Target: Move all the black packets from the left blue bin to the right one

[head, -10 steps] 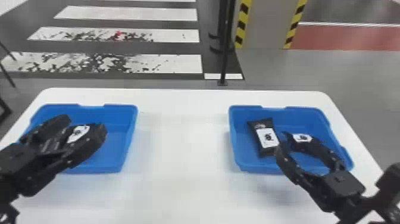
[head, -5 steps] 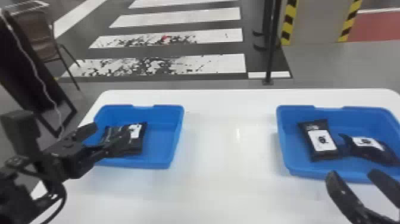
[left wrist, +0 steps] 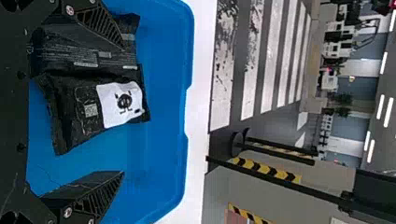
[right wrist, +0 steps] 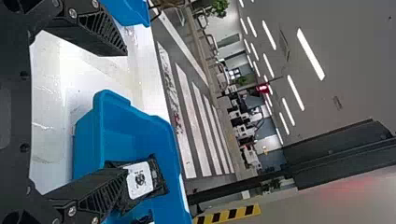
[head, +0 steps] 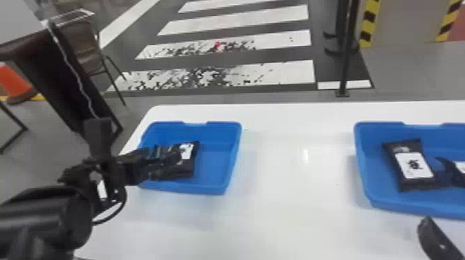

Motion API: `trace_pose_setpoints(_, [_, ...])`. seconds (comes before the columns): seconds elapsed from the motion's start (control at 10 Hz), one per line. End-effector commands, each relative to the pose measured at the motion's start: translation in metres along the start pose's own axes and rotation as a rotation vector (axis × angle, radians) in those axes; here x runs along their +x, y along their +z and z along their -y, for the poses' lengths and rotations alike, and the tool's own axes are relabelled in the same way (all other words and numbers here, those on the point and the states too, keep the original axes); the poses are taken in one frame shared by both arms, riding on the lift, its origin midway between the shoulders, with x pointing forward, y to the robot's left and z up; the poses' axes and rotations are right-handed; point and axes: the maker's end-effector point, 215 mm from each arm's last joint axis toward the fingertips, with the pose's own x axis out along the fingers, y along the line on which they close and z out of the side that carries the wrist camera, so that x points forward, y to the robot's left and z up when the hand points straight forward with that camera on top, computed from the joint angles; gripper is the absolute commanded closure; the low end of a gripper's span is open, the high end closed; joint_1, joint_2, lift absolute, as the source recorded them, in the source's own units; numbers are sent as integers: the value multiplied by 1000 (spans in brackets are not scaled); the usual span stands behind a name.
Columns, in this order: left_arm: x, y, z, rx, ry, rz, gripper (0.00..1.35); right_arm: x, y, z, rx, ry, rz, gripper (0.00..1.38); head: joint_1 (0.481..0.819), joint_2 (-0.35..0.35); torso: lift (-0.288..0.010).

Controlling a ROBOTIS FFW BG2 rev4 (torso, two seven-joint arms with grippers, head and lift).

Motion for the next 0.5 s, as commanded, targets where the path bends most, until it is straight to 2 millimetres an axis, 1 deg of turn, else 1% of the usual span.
trace_pose_setpoints(0.0, [26,-13,-7,-43,7,-75,130,0,-2,-1,8,1,-1,147,695,276,-185])
trace_pose_setpoints(0.1, [41,-21,0,-47,-9,-119,130,2,-3,-3,20,7,0,147,695,278,-185])
trace_pose_setpoints(0.2, [52,-28,0,-51,-6,-165,131,2,-4,-4,23,9,1,147,695,274,-185])
trace_pose_setpoints(0.3, [67,-35,11,-64,-41,-194,134,3,-4,-5,27,11,-1,147,695,265,-185])
trace_pose_setpoints(0.4, [76,-42,27,-62,-78,-220,139,3,-9,-5,35,12,-11,148,695,254,-185])
